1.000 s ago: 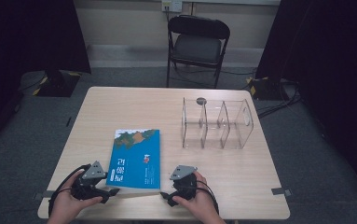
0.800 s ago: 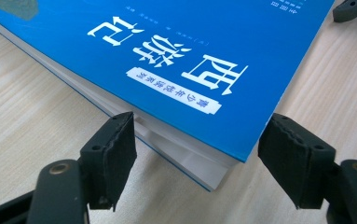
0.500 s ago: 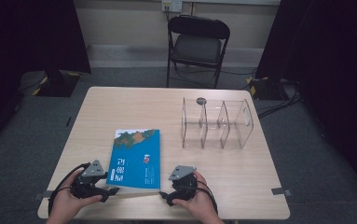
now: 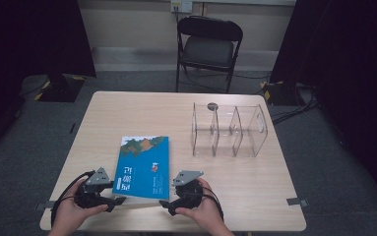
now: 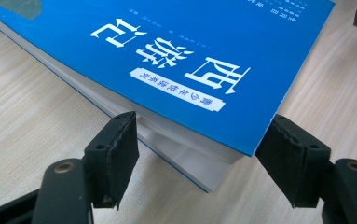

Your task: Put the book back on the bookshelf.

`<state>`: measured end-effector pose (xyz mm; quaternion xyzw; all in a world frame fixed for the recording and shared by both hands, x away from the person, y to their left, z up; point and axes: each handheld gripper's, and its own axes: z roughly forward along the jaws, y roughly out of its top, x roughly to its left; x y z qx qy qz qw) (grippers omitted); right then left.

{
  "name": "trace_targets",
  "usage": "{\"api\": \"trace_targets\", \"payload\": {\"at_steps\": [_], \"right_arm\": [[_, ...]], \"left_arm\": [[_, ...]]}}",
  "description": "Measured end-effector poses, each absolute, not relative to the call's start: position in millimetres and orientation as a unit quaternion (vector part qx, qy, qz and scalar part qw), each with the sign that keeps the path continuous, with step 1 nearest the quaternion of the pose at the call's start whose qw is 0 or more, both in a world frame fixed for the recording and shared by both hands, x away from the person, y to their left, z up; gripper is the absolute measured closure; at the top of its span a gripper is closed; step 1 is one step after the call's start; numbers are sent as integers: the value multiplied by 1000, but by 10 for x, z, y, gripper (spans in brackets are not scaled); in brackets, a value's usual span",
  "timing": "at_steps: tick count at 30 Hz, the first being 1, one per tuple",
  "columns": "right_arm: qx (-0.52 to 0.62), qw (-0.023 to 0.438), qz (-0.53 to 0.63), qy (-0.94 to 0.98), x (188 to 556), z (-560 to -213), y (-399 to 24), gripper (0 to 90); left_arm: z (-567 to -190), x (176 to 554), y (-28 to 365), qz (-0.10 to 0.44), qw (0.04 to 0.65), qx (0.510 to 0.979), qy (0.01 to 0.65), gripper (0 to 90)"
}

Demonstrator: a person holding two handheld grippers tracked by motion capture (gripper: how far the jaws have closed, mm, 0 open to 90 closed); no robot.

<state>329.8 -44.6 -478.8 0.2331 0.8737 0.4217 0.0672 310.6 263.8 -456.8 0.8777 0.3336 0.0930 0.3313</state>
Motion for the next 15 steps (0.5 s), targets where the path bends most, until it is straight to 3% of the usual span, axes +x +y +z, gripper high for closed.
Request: {"api": "trace_targets", "payload": {"at_steps": [15], "right_arm": [[203,69,428,878,3318,-4757,-122,133]], "left_arm": [[-4534,3122,2637,92,333,876,336,302]]}}
